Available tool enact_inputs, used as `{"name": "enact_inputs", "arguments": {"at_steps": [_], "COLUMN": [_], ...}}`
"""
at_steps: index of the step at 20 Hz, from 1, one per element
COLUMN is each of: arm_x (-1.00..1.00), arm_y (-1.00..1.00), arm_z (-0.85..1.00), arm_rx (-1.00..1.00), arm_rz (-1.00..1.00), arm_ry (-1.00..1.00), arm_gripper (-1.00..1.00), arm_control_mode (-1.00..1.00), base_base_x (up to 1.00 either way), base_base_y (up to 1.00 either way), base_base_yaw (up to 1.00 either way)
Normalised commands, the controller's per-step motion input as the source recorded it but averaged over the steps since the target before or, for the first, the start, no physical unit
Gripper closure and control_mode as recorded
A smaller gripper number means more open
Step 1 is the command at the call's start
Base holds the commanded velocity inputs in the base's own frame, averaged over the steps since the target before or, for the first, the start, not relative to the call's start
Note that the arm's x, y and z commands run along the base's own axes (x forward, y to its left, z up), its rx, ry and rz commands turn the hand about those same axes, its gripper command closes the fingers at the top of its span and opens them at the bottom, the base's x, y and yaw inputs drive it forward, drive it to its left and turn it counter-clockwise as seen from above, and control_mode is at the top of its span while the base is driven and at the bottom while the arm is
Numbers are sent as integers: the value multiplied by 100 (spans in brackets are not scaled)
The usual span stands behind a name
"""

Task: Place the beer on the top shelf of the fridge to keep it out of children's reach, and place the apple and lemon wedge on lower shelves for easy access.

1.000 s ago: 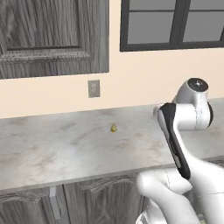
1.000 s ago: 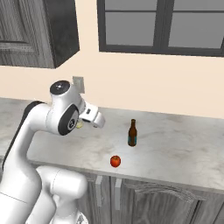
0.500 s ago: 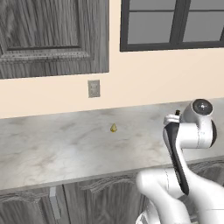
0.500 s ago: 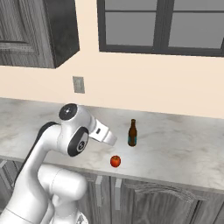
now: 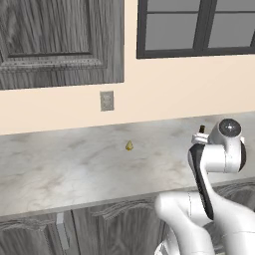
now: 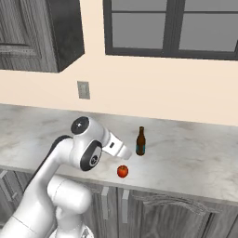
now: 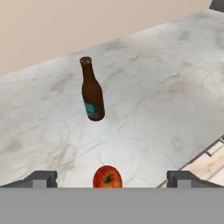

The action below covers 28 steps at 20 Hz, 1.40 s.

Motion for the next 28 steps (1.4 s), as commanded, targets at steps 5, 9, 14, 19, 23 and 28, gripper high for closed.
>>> {"name": "enact_inputs", "arguments": {"at_steps": [5, 9, 14, 19, 23, 28], "arm_x": [23, 29, 31, 35, 32, 25], "arm_y": [-13, -10, -3, -7, -14, -18], "arm_z": [0, 0, 0, 0, -5, -13], "arm_rx": [0, 0, 0, 0, 0, 0], "arm_rz": [0, 0, 0, 0, 0, 0], "arm_ry": [9, 8, 8, 4, 0, 0], "arm_gripper": [-100, -100, -100, -100, -100, -100], "arm_control_mode": [-100, -100, -100, -100, -100, -100], "base_base_x": [0, 0, 0, 0, 0, 0], "base_base_y": [0, 0, 0, 0, 0, 0], "base_base_yaw": [0, 0, 0, 0, 0, 0]}}
